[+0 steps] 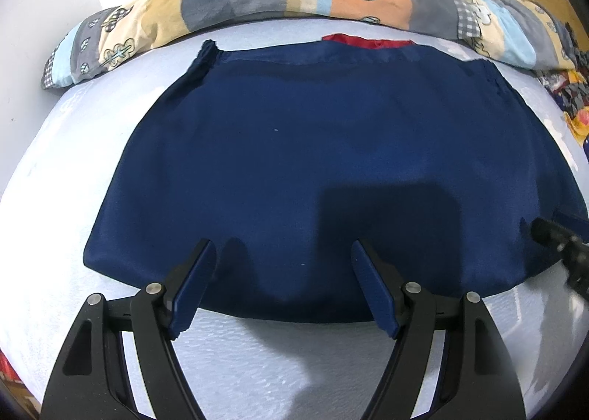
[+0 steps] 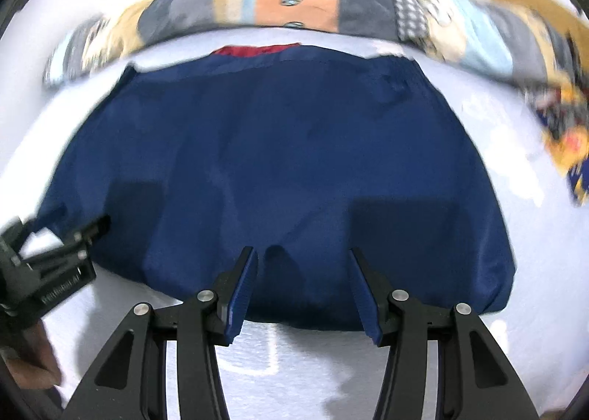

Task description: Fold large clothes

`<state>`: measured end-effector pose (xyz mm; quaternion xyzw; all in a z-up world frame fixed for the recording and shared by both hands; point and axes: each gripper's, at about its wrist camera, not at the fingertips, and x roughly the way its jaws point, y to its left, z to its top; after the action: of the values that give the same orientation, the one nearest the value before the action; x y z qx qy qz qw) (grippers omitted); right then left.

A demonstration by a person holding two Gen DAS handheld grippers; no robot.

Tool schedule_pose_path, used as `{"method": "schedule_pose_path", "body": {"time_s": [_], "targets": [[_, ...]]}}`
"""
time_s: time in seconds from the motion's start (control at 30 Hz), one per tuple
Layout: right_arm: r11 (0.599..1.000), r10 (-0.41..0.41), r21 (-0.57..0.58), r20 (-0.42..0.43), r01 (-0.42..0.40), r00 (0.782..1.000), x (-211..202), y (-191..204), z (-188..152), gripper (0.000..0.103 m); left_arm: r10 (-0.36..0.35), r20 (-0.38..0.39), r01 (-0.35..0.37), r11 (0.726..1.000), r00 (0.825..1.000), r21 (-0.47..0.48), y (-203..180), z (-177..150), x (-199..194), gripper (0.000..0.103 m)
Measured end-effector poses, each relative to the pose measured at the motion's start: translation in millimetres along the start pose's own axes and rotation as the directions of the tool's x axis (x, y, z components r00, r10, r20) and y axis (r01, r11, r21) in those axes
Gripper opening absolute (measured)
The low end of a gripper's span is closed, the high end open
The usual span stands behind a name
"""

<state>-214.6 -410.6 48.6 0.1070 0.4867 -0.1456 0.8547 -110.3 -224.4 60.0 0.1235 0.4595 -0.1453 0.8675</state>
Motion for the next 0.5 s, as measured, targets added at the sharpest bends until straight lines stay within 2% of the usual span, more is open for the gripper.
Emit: {"method": "schedule_pose_path", "body": {"time_s": [0.1,0.2,0.37,0.5], "targets": [[0.99,0.062,0.129,-0.003,-0.062,0.998,-5,-30,2,0.052,0.0,-0.002,0.0,1.0,1.0,-0.023,7,0,-1,0.076],[0.975,0.07,0.213,0.0,-0.068,0.998,-9,-57,0,0.053,0.012,-0.007,-0.013,1.0,1.0,-0.022,10,-2,-2,0.076],[0.967,0.056,0.251,-0.051,-0.042,0.997,-6,-79,-8,0.053,-0.02,-0.049,0.018,0.999,0.999,-0.036,13,-6,1,0.076],[0.949,0.091,0.303,-0.01,-0.084,0.996,-21,-98,-13,0.053,-0.005,-0.037,0.003,0.998,0.999,-0.055,18,-5,-3,0.076]]}}
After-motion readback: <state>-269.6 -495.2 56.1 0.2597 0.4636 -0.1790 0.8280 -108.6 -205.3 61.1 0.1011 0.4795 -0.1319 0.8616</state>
